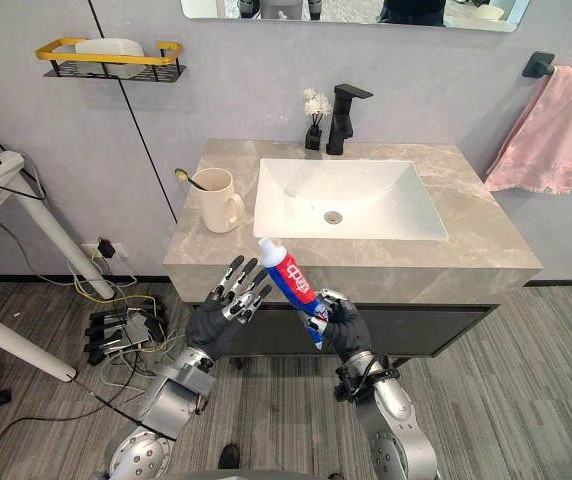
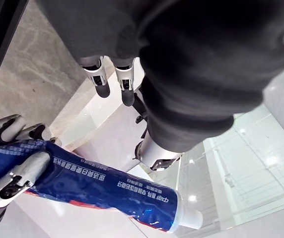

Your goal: Organize washtable

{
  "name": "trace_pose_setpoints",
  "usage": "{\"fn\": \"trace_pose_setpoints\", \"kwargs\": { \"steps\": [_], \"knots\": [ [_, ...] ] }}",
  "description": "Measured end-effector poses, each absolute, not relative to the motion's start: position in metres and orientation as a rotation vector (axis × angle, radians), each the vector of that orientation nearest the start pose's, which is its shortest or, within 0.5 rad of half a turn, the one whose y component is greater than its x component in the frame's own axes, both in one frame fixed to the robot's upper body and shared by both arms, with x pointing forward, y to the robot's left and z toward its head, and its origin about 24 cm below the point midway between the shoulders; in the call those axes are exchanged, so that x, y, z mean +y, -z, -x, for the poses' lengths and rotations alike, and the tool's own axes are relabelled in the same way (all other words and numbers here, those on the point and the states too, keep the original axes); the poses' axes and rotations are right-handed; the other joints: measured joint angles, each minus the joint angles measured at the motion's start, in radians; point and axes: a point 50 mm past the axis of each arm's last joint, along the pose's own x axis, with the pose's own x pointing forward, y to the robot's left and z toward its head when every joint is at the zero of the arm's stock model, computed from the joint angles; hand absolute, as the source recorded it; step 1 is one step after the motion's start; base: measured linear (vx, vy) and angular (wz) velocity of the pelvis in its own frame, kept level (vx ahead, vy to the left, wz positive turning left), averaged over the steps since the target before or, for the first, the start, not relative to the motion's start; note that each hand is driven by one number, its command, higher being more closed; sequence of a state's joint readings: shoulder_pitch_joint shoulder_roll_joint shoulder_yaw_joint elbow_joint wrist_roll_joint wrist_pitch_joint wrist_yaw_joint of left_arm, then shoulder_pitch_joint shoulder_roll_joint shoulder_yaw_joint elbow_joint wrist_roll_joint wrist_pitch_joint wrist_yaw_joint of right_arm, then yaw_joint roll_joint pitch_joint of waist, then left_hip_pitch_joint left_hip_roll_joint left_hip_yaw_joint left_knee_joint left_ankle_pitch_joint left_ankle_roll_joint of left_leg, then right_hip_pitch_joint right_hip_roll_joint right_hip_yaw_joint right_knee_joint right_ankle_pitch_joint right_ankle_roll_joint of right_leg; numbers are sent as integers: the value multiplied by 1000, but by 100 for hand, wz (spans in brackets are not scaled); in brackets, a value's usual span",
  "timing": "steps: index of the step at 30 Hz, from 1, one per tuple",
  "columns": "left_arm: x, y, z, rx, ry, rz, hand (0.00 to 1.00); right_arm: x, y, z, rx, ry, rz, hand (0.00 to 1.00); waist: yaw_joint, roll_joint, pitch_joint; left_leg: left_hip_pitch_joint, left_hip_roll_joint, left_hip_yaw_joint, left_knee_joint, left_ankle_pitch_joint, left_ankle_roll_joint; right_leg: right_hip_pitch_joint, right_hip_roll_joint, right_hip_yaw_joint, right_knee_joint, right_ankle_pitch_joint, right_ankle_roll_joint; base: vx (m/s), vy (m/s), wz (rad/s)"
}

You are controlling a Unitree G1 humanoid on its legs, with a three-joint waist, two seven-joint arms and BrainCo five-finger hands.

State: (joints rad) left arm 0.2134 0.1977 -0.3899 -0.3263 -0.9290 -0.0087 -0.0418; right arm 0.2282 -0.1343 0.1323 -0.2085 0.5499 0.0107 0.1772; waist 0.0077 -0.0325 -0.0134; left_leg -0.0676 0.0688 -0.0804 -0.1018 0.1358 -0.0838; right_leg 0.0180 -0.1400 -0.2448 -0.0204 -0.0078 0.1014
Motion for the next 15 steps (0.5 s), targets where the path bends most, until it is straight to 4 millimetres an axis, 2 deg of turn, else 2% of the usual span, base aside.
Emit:
{"fn": "trace_pose_setpoints", "kwargs": {
  "steps": [15],
  "knots": [
    [88, -60, -193, 77, 431, 741, 0, -145, -45, -210, 2, -251, -441, 100, -2, -1, -1, 1, -1, -4, 0, 0, 0, 4, 0, -3, 0, -1, 2, 0, 0, 0]
  ]
}}
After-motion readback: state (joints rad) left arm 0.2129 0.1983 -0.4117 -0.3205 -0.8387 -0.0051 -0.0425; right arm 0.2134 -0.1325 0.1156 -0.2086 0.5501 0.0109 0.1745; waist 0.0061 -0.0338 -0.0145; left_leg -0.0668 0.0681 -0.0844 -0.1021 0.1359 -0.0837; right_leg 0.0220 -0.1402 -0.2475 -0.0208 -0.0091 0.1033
